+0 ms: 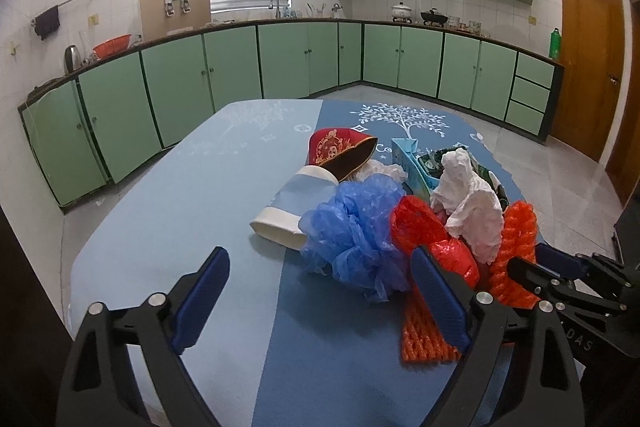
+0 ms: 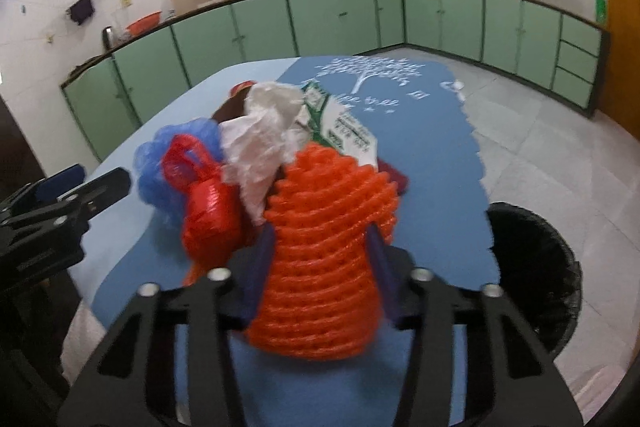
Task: Collect trash
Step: 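Grasp the orange mesh net with the right tool while the left tool grasps the red plastic bag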
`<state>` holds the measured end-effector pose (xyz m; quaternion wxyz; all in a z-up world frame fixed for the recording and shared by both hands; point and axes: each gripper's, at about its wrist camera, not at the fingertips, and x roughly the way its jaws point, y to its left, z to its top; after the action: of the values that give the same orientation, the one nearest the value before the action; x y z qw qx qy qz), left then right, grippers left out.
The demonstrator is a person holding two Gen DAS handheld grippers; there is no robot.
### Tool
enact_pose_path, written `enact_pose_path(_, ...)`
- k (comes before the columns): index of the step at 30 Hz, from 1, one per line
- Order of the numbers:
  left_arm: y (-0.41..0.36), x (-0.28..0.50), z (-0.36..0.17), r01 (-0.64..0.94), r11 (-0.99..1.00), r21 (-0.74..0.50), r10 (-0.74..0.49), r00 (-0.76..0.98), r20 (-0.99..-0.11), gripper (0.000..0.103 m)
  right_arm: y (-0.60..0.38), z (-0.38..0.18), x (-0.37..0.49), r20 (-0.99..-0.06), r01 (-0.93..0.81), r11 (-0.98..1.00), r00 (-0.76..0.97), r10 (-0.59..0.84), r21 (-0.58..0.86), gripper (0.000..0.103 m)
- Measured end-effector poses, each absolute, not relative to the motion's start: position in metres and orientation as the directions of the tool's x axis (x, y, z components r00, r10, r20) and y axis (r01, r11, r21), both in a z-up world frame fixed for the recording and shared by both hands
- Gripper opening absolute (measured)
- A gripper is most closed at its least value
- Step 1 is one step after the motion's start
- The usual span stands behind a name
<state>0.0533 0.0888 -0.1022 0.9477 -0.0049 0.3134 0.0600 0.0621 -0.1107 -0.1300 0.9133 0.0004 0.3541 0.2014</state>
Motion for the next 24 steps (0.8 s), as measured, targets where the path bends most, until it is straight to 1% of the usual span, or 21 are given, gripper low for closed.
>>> enact_pose_path(3,0.086,0.052,-0.101,-0.113,0.993,0.028,0.107,0.798,-0.593,0.090,-0.114,-0.125,0.056,-0.632,-0.382,0.911,0.671,0.389,0.155,0.018)
enact_pose_path(6,0.082,0.051,-0.100,-0.098,0.995,0.028,0.096,0.802,-0.589,0.089,-0.121,-0.115,0.048,-0.606,-0.383,0.908,0.687,0.402,0.169,0.015)
enact_pose_path(10,0.074,0.050,-0.100,-0.075,0.997,0.032,0.079,0.804,-0.589,0.088,-0.134,-0.100,0.041,-0.574,-0.371,0.911,0.713,0.403,0.179,0.015)
enact_pose_path(16,0.057,0.050,-0.101,-0.023,0.999,0.028,0.035,0.806,-0.590,0.083,-0.152,-0.088,0.035,-0.551,-0.329,0.927,0.746,0.374,0.183,0.015)
enact_pose_path(19,0.047,0.050,-0.103,0.008,1.000,0.024,0.008,0.810,-0.586,0.076,-0.162,-0.087,0.035,-0.547,-0.299,0.939,0.764,0.342,0.170,0.015)
enact_pose_path(21,0.041,0.051,-0.106,0.028,0.999,0.020,-0.011,0.806,-0.592,0.069,-0.169,-0.089,0.037,-0.550,-0.279,0.945,0.769,0.327,0.171,0.015)
enact_pose_path(24,0.032,0.051,-0.109,0.056,0.998,0.020,-0.033,0.808,-0.589,0.068,-0.180,-0.092,0.039,-0.556,-0.247,0.954,0.775,0.300,0.171,0.015)
